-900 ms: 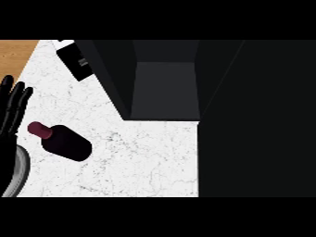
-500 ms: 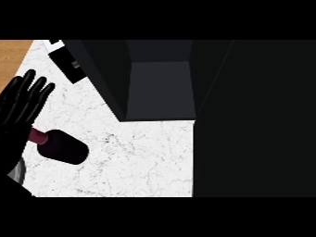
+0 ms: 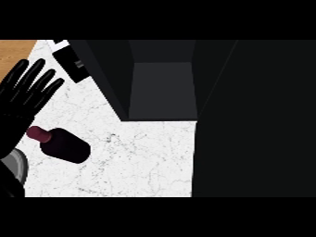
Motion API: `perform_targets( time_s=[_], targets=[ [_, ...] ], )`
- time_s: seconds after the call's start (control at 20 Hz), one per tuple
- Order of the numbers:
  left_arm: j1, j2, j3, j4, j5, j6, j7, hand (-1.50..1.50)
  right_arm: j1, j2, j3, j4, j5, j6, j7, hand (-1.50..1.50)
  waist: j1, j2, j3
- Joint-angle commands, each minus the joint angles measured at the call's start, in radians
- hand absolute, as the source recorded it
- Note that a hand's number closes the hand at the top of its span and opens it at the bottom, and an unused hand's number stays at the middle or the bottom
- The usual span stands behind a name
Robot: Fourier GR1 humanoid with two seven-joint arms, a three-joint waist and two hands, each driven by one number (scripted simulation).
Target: Pick up the wine, place it into the cabinet and close the cabinet
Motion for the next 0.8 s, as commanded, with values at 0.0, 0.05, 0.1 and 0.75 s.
perform_targets(
  time_s=[0.0,0.05,0.1,0.75],
  targets=[
    [-0.004,-0.001,0.008,-0.008,0.064,0.008,0.059,-1.50,0.065,0.012,0.034,-0.118,-0.020,-0.002,0.085,-1.50,0.005,-0.001,0.000],
    [-0.057,0.019,0.033,0.032,0.077,0.005,0.069,-1.50,-0.032,-0.038,-0.068,-0.094,-0.091,0.013,0.130,-1.50,0.007,0.000,0.000],
    [0.027,0.005,0.020,0.006,0.064,-0.053,0.049,-1.50,0.046,0.036,0.047,-0.073,0.045,-0.008,0.048,-1.50,0.008,-0.001,0.000],
    [0.081,-0.048,0.001,-0.154,0.031,0.010,0.109,-1.50,-0.086,0.030,-0.006,-0.143,-0.016,-0.033,0.222,-1.50,0.013,-0.001,0.000]
  ],
)
